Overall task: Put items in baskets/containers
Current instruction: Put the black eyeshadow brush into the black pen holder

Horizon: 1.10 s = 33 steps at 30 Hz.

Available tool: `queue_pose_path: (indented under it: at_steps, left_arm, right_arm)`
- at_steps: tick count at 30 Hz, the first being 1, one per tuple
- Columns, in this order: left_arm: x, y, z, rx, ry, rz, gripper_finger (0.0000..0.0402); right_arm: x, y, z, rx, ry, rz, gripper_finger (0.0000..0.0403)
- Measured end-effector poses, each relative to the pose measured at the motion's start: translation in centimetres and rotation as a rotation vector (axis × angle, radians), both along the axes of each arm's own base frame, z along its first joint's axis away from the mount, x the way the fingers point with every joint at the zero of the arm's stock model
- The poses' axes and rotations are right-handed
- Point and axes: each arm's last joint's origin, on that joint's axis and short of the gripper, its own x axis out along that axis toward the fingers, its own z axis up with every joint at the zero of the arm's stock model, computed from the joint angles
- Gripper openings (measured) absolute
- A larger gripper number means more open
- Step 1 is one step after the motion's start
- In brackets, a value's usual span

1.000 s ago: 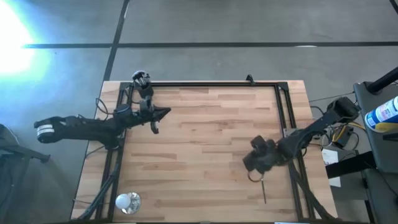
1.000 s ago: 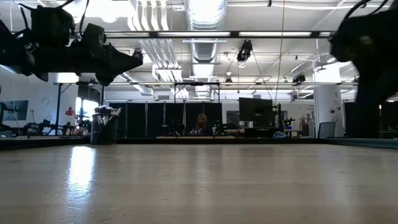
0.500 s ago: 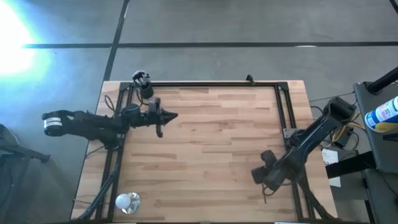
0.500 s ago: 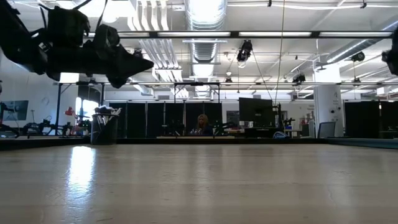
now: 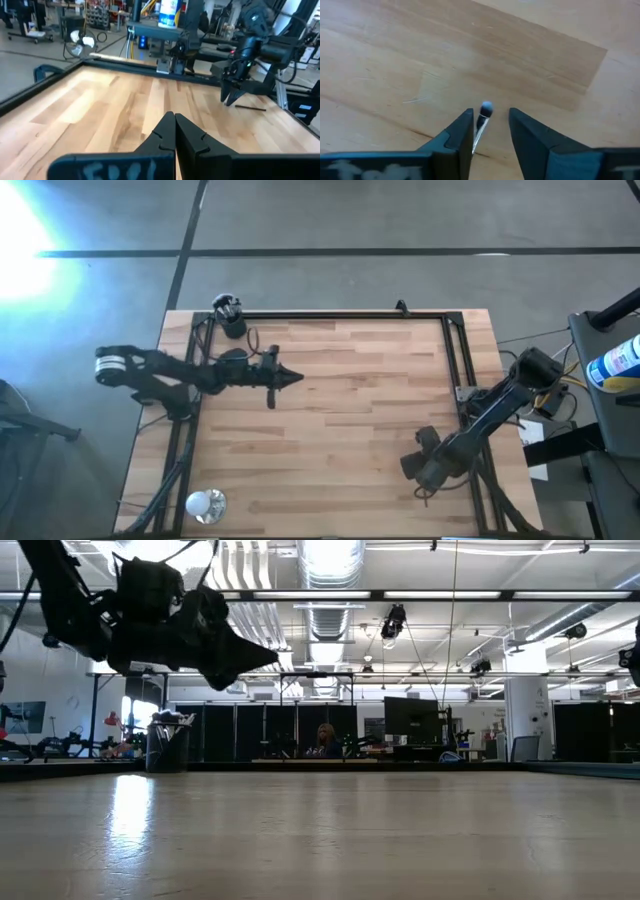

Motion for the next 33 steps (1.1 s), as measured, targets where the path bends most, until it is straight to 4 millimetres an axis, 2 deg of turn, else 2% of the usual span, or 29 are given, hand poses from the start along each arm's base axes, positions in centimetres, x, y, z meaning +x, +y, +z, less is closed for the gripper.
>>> queue_pose_path:
  at_steps: [8,13,20,24,33]
  left_arm:
    - [2.1,0.5,-1.0,-0.026,0.055,0.005,0.0]
    - [3.0,0.7,-1.4,-0.046,0.074,0.013,0.0]
    - [3.2,0.7,-1.3,-0.048,0.054,0.012,0.0]
    - [3.3,0.3,-1.0,-0.067,0.027,-0.004,0.0004]
    - [3.7,-1.3,0.3,-0.133,-0.14,-0.065,0.0076]
  right_arm:
    - [0.7,0.2,-0.6,-0.022,0.024,0.001,0.0053]
    - [1.3,0.0,-0.2,-0.011,0.008,0.048,0.0015]
    - [2.6,-0.4,2.2,-0.108,-0.232,0.146,0.0008]
    - [3.8,-1.5,3.7,-0.269,-0.407,0.247,0.0008]
    - [8.7,-5.8,7.1,-0.575,-0.647,0.485,0.0008]
